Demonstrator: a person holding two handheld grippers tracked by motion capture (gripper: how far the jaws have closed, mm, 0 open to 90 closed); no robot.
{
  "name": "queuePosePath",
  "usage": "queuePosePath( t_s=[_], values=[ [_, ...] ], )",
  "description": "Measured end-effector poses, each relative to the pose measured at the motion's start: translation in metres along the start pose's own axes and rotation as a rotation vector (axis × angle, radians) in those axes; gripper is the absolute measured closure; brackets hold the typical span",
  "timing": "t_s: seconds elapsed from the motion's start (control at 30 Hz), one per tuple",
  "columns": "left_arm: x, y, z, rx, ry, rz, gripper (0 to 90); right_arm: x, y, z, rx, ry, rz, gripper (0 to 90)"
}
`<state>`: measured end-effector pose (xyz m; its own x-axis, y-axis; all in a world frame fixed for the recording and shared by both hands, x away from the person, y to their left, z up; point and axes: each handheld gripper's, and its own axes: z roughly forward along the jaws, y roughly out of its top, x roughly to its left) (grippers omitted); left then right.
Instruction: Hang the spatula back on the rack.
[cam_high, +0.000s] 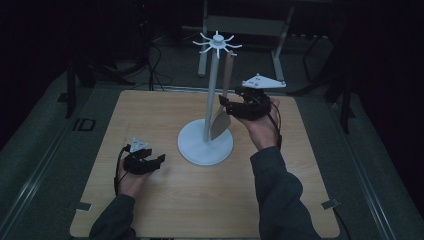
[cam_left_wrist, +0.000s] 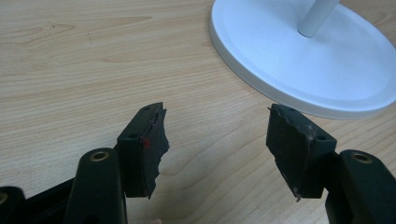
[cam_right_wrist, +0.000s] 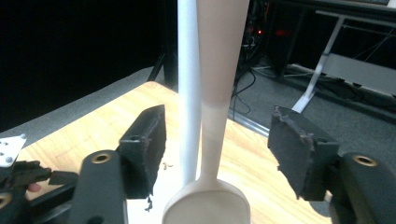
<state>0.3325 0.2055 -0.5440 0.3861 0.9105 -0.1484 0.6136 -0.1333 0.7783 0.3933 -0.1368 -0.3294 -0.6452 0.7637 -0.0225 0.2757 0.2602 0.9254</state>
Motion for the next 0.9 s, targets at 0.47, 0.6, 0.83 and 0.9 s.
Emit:
queuePosePath(
  t_s=[0.47, 0.6, 0.83, 0.9],
  values=[
    [-0.001, 0.0, 0.0, -0.003, 0.001, 0.0, 37.9, 0.006, -0.016, -0.003, 0.031, 0.002, -0.015, 29.7],
    [0.0, 0.0, 0.0, -0.001, 0.002, 0.002, 37.9, 0.006, -0.024, -0.004, 0.044, 0.001, -0.008, 29.5],
    [0.0, 0.0, 0.0, 0.002, 0.001, 0.003, 37.9, 0.003, -0.04, -0.009, 0.063, -0.004, -0.003, 29.3],
    [-0.001, 0.0, 0.001, -0.002, 0.0, -0.001, 37.9, 0.002, -0.049, -0.011, 0.081, -0.016, -0.007, 29.4]
  ],
)
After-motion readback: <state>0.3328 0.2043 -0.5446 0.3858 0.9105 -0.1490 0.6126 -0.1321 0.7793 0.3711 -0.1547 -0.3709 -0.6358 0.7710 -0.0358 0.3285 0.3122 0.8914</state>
